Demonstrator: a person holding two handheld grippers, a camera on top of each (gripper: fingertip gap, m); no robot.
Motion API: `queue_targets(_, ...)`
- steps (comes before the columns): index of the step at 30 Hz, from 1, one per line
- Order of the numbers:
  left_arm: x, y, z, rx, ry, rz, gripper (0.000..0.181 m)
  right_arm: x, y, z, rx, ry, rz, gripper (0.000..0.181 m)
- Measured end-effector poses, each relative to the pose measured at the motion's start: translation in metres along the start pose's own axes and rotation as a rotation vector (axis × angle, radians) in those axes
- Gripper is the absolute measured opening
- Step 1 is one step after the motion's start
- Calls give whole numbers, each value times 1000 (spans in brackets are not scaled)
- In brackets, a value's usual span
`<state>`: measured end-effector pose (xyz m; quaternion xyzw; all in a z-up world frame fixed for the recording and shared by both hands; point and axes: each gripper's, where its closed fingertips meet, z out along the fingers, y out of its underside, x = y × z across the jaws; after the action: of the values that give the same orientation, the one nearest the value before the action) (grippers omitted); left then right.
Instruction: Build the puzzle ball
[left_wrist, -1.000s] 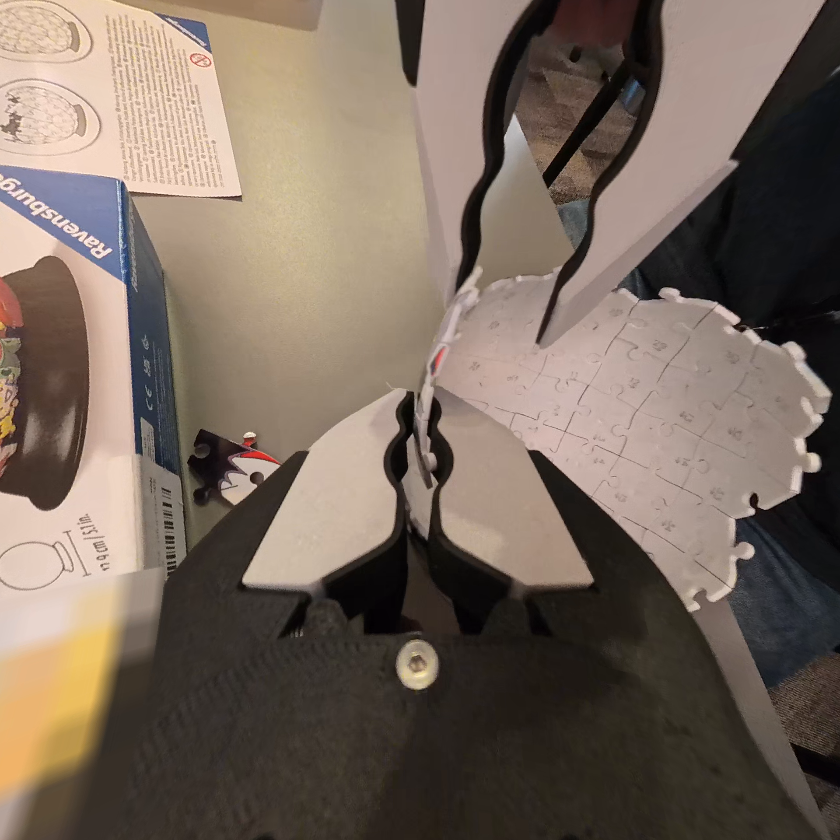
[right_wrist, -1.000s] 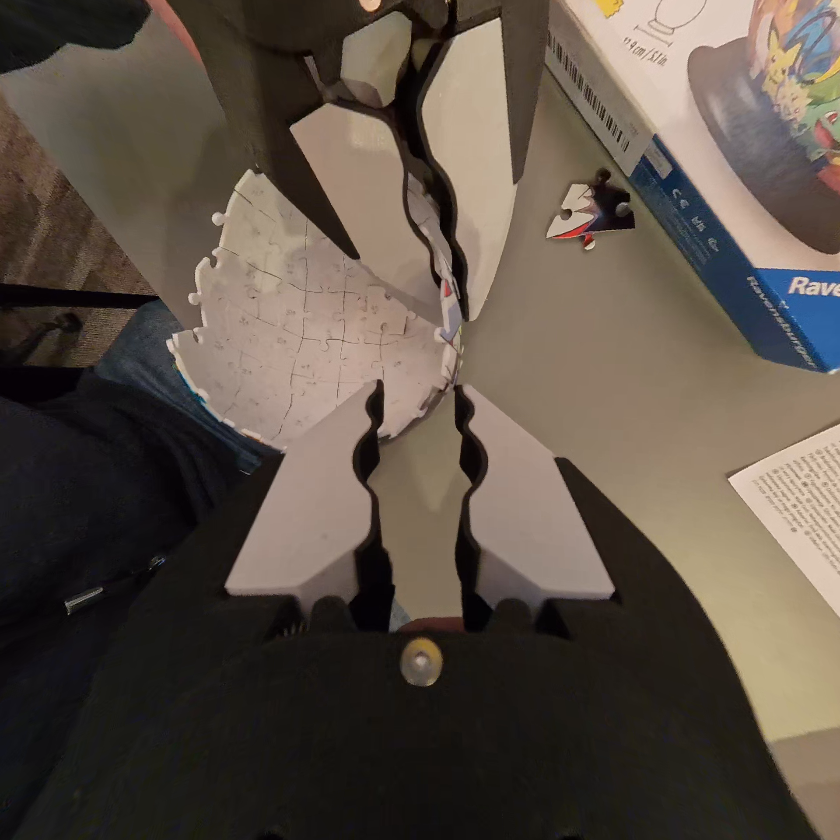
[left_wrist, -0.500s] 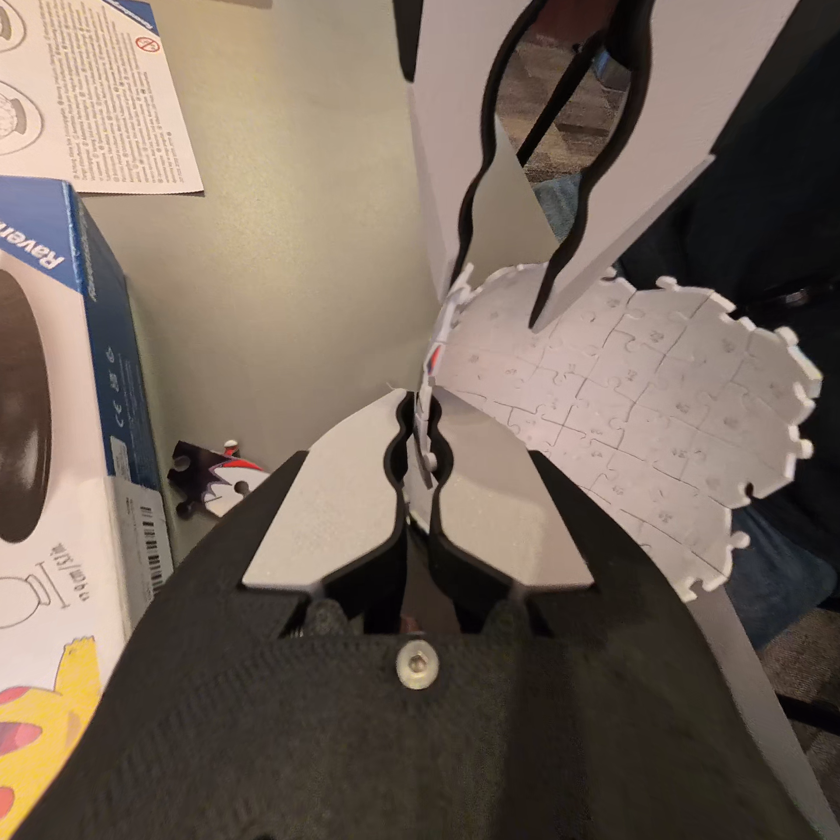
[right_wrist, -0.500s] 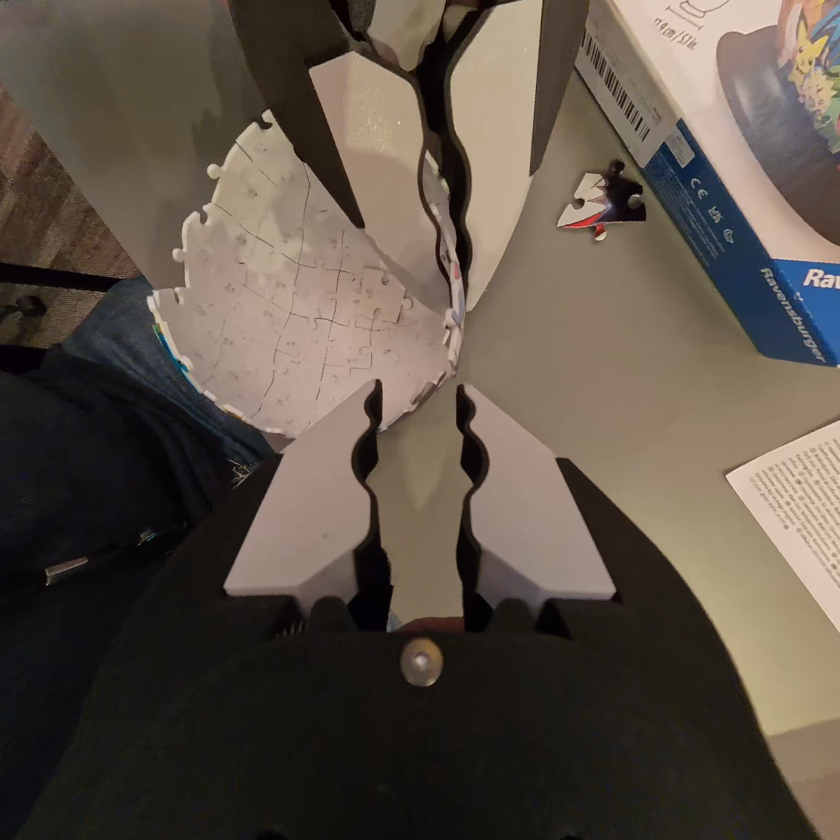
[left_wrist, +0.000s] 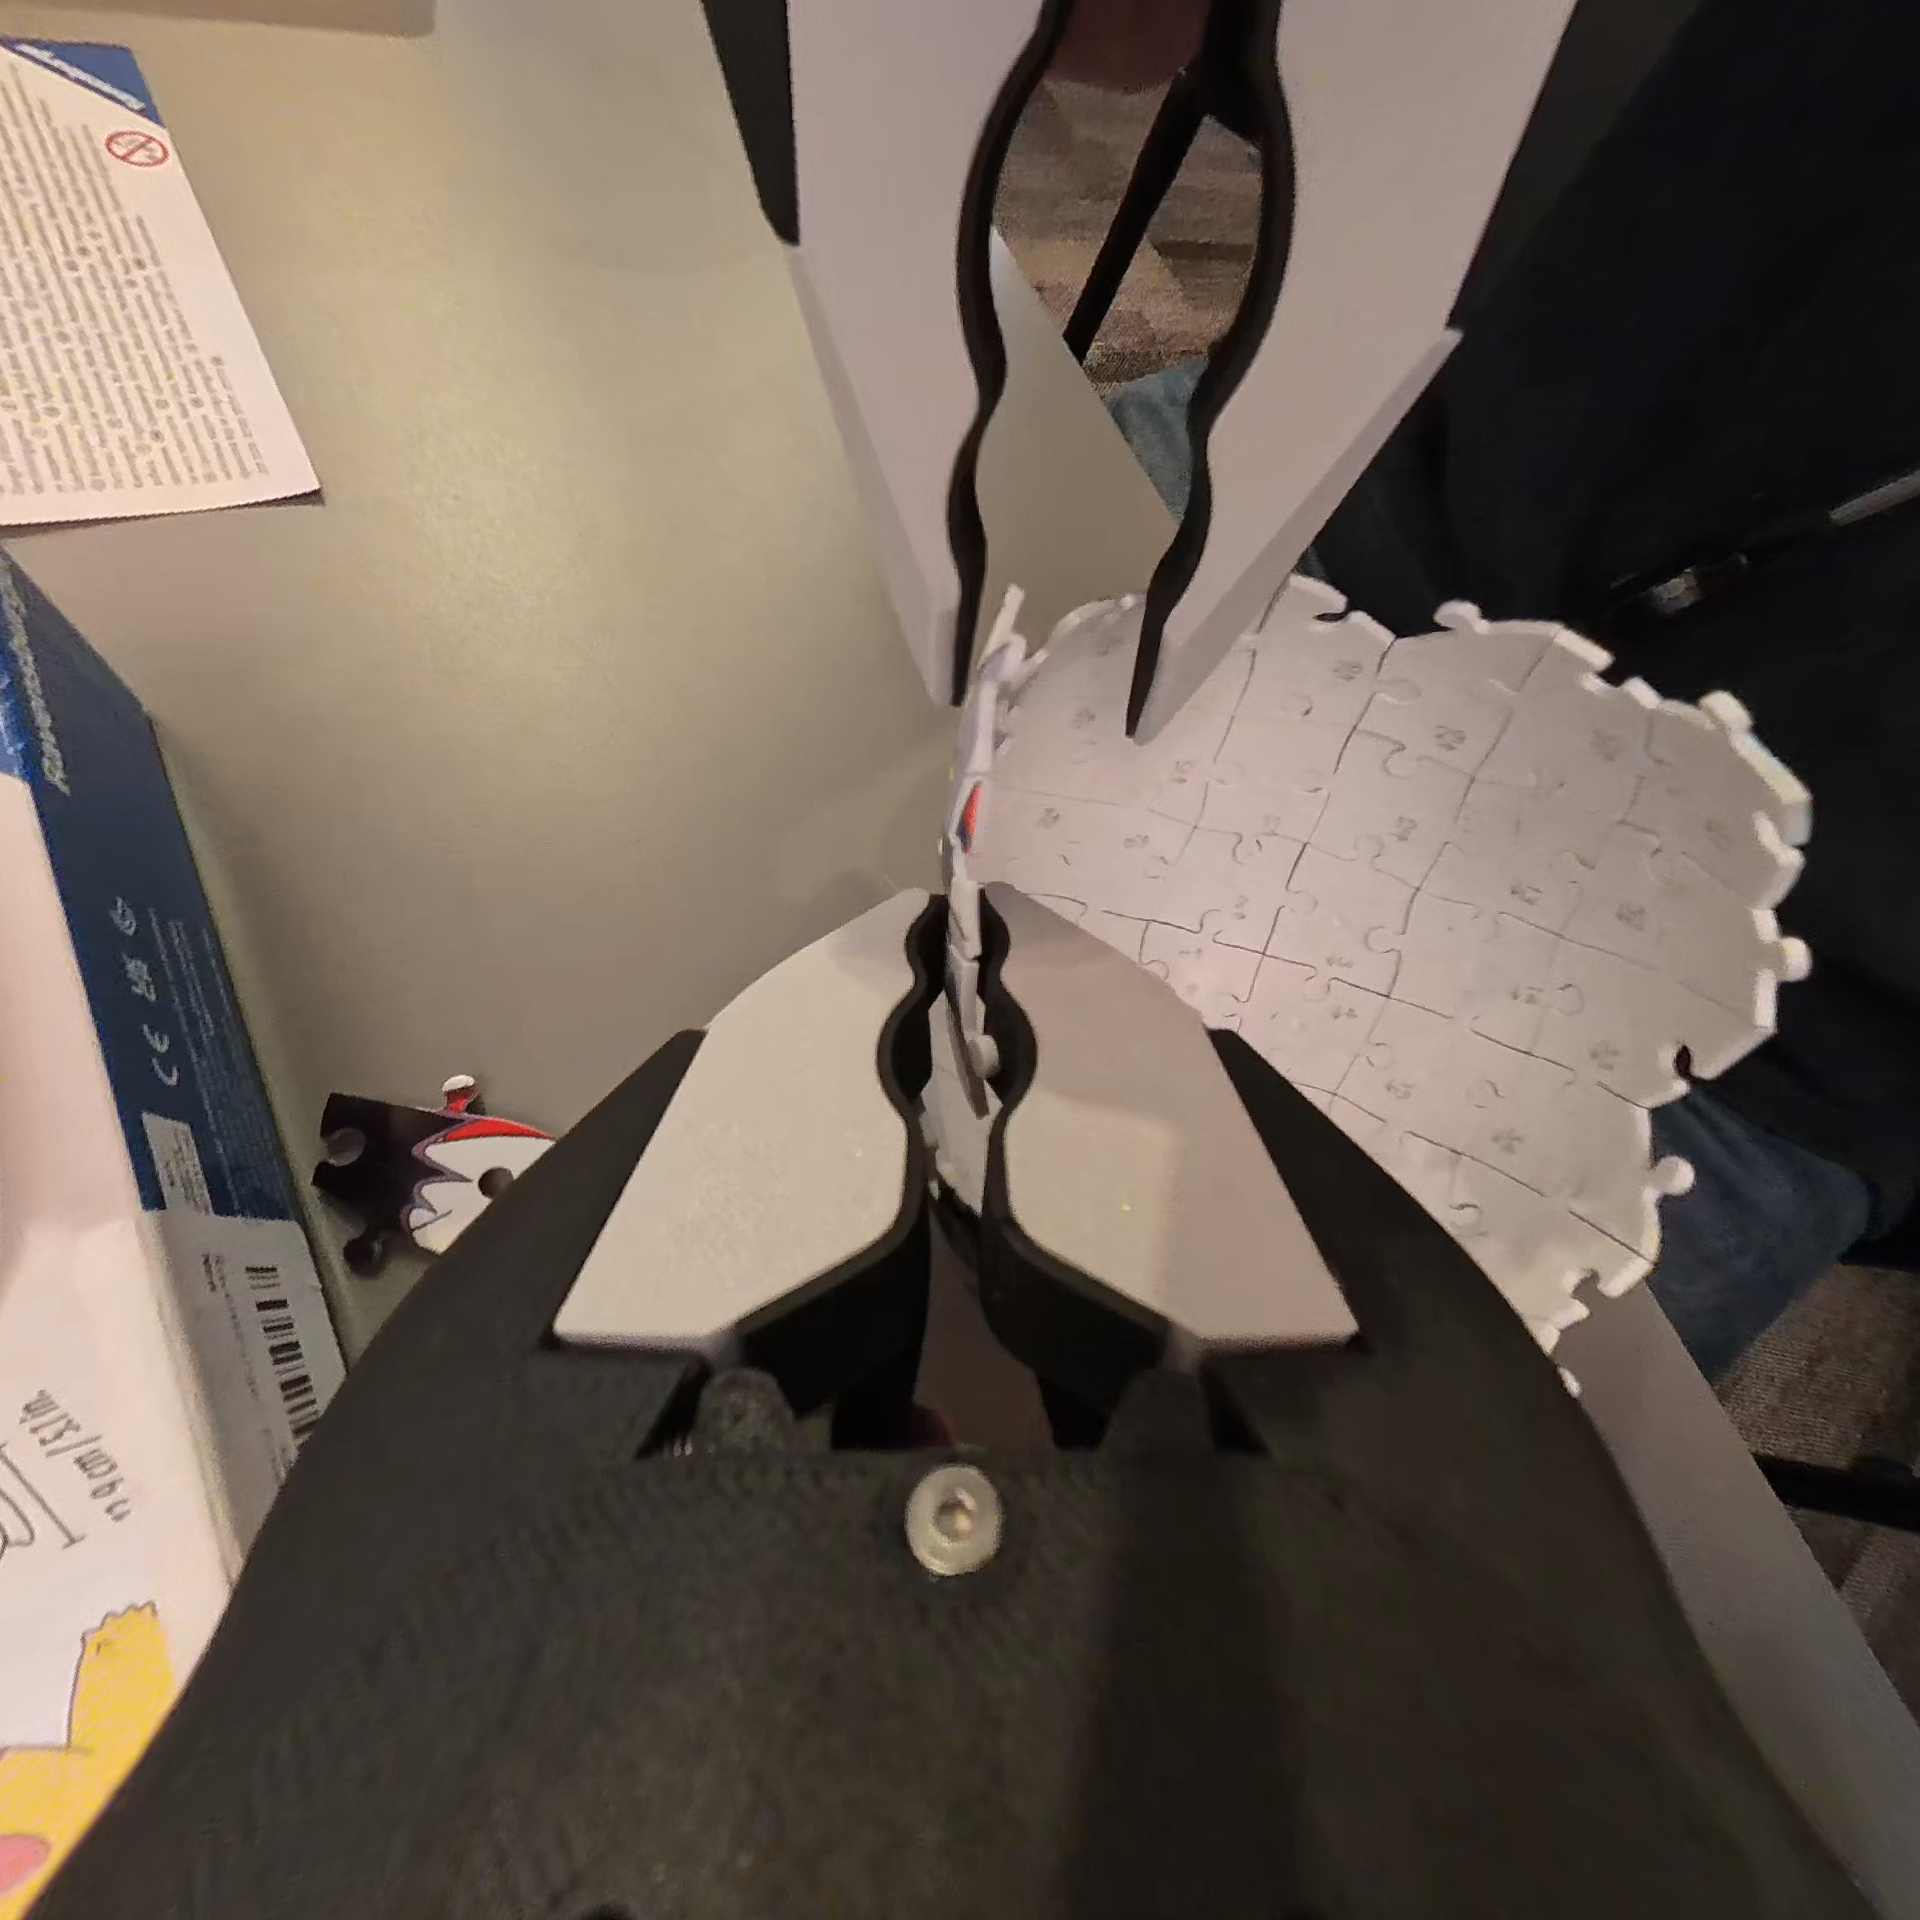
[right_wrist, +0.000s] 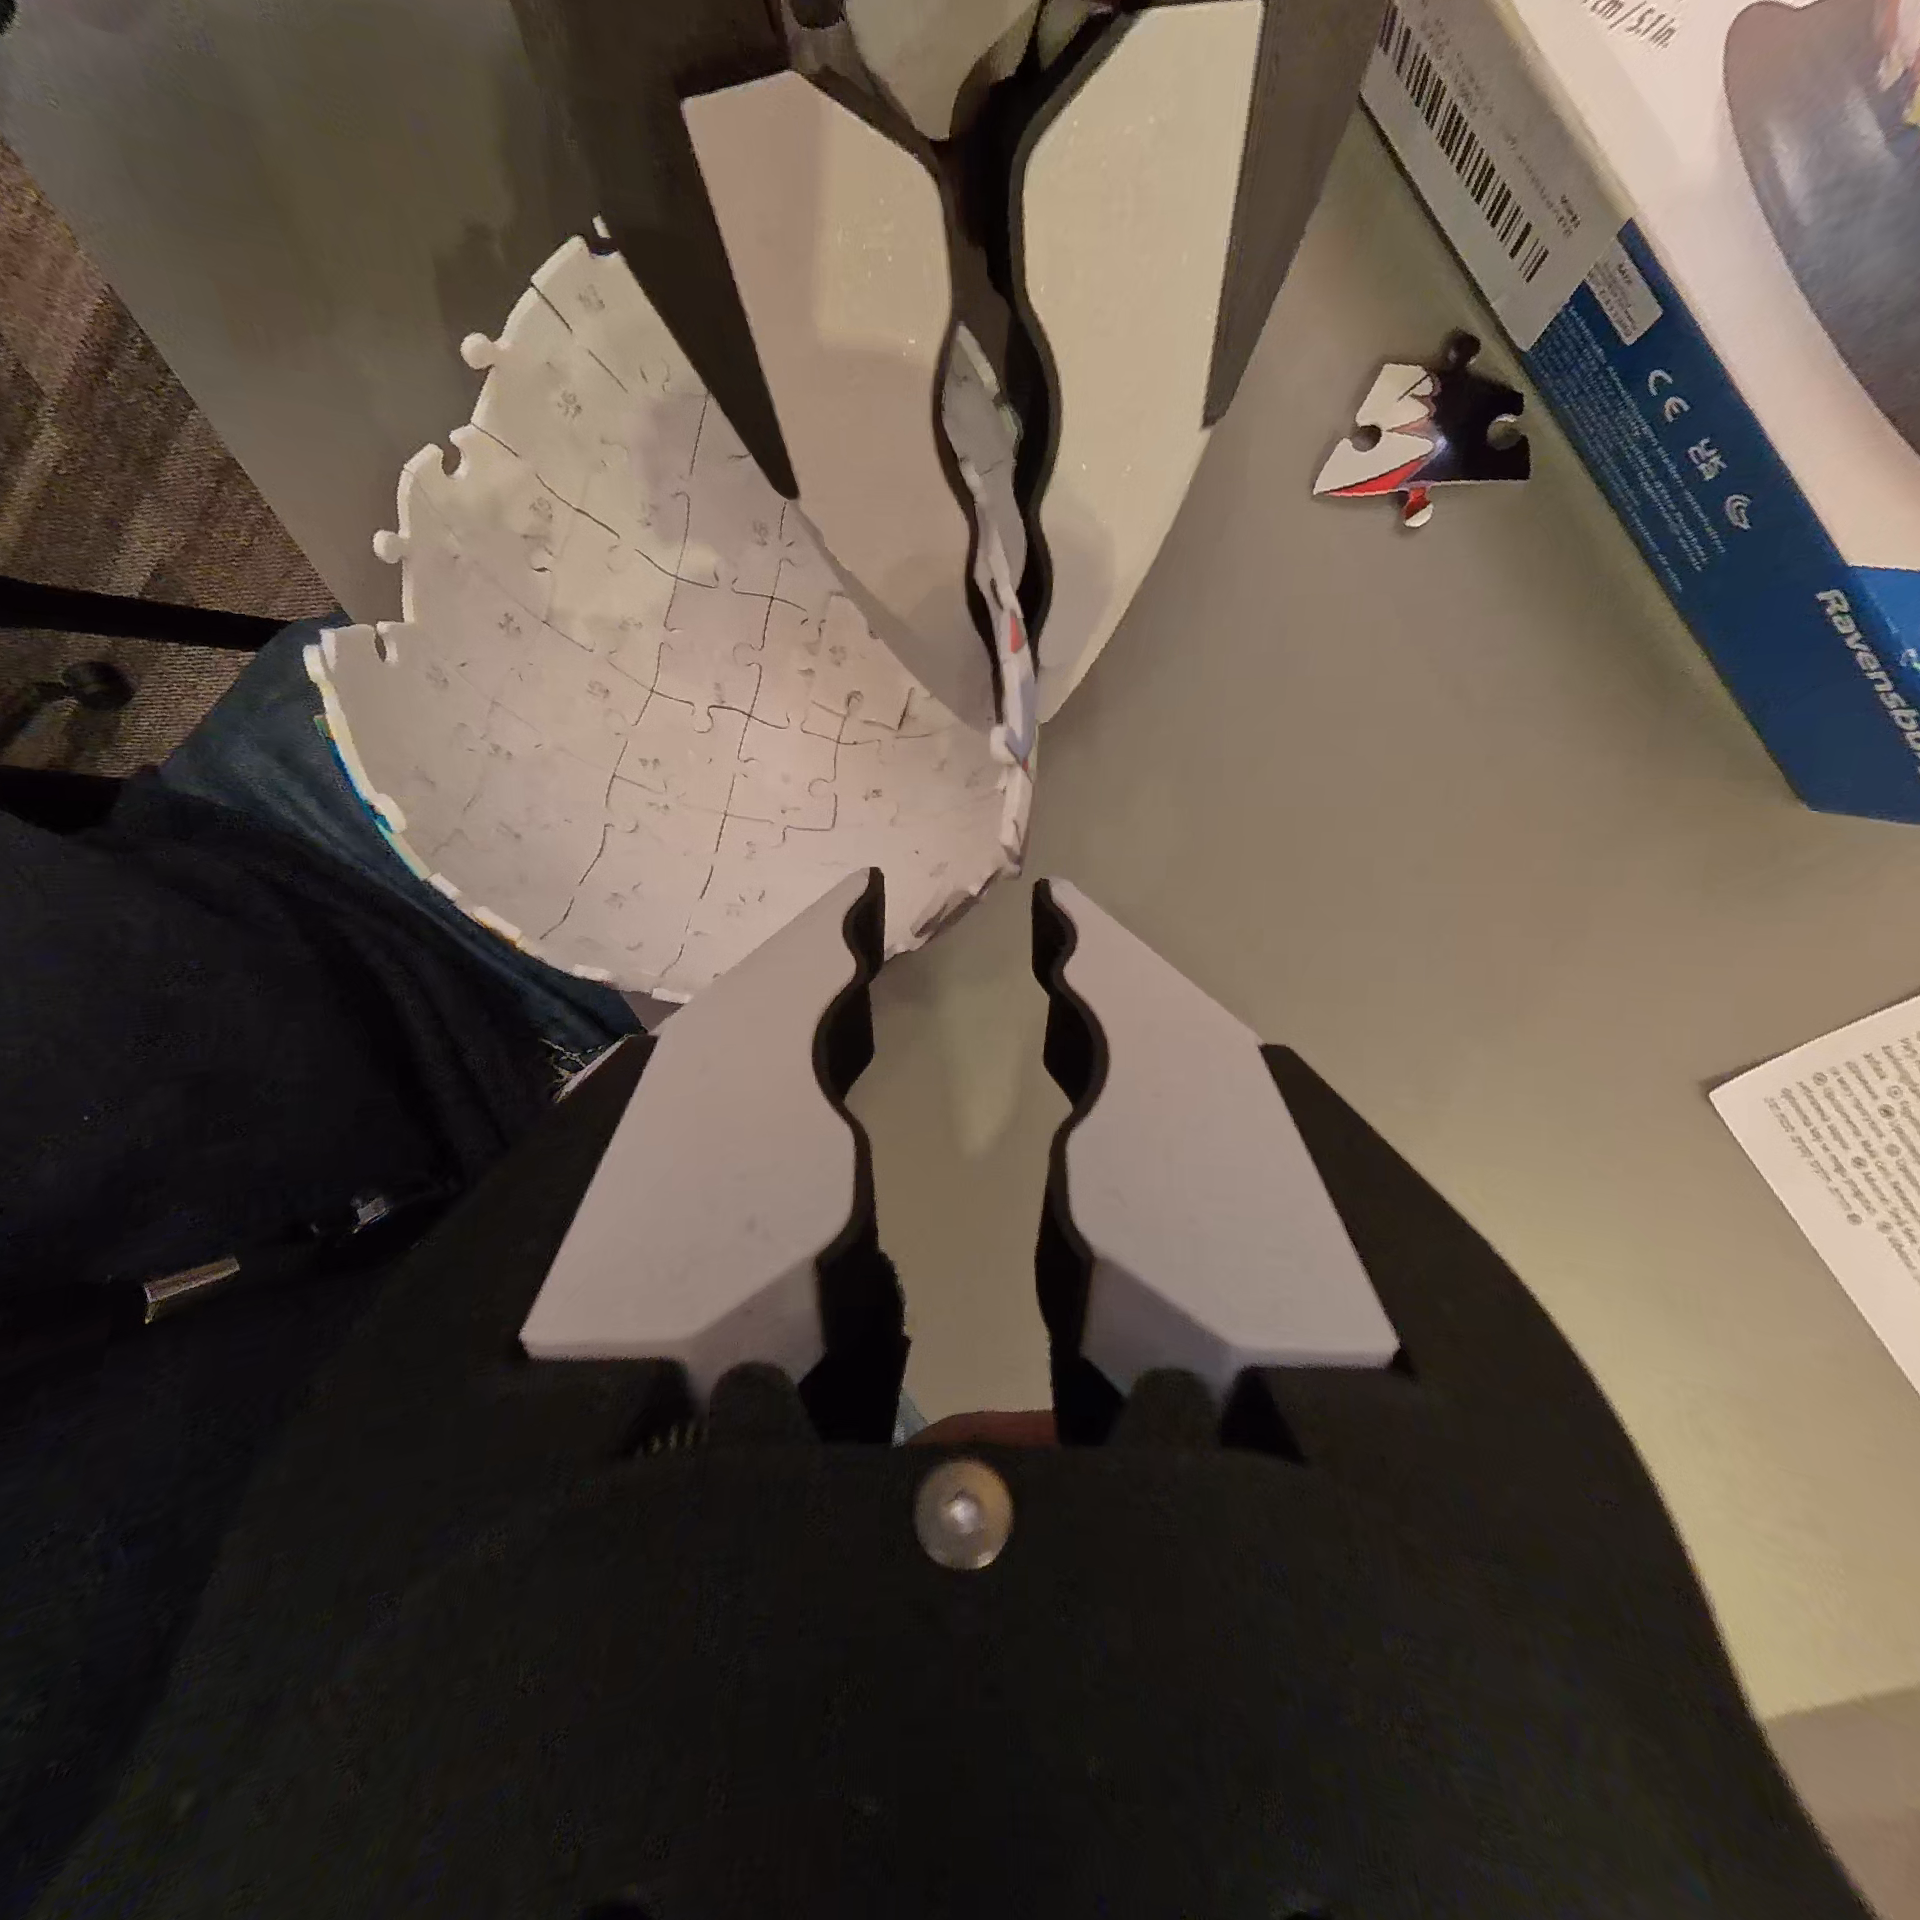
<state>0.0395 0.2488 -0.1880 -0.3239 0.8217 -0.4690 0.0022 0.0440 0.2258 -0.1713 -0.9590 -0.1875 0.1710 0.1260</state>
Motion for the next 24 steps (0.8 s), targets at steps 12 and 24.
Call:
queue_targets(12, -2, 2, 2, -34, -1, 2, 4, 8, -15, -3, 58, 81, -29, 8)
queue_targets(24, 0, 3, 3, -20, 7, -30, 5, 6, -16, -1, 68, 63, 29, 1)
